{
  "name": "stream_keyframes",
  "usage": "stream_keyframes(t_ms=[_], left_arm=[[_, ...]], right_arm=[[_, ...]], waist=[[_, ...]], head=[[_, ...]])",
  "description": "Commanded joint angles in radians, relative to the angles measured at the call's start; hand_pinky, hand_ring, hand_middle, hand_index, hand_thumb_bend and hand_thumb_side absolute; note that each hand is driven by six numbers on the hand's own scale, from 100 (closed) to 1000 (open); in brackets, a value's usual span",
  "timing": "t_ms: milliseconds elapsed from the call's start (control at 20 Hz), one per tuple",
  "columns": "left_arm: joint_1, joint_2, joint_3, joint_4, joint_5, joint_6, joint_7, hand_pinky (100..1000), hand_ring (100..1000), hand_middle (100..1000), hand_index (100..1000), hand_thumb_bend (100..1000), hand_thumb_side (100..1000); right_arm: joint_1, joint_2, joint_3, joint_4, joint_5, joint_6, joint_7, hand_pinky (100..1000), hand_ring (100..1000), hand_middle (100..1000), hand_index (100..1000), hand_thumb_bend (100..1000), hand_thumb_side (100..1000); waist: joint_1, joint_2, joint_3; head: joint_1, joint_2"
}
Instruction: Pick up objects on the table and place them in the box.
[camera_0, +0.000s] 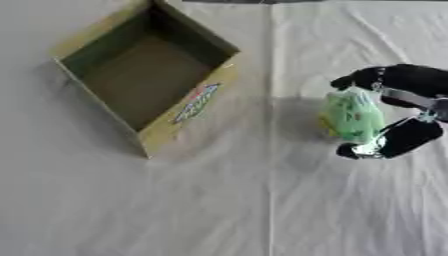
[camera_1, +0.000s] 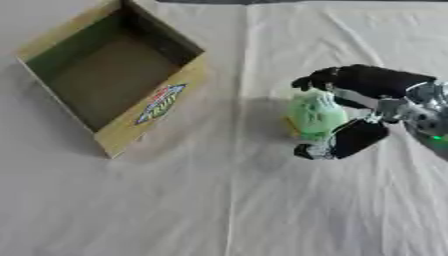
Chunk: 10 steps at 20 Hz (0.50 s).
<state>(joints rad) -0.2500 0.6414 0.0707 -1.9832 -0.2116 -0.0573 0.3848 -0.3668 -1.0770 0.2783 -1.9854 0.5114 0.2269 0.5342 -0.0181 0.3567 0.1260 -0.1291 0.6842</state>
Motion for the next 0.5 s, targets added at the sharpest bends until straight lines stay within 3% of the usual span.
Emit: stream_keyframes(t_ms=[50,300,500], left_arm=[[-0.009,0.017,0.004,-0.017,0.009,-0.005,0.002,437,678,860,987,215,836],[-0.009,0.014,0.002,-0.017,0.015,-0.006,0.001,431,674,856,983,204,841],[-0.009,0.014,0.002,-0.017,0.017,-0.008,0.0,428,671,868,979,198,843]], right_arm=[[-0.001,-0.025,-0.018,-0.015,0.023,0.026,0.006,913,942,873,1000,508,581],[-0.002,-0.026,-0.029,-0.015,0.058,0.082,-0.007,912,939,871,1000,474,608],[-0.002,-0.031,-0.028,-0.015,0.089,0.098,0.0,913,939,875,1000,477,566]], waist=[[0.002,-0.014,0.002],[0.002,-0.012,0.003],[0.002,-0.01,0.006]], head=[[-0.005,-0.009],[-0.014,-0.019],[-0.021,-0.021]])
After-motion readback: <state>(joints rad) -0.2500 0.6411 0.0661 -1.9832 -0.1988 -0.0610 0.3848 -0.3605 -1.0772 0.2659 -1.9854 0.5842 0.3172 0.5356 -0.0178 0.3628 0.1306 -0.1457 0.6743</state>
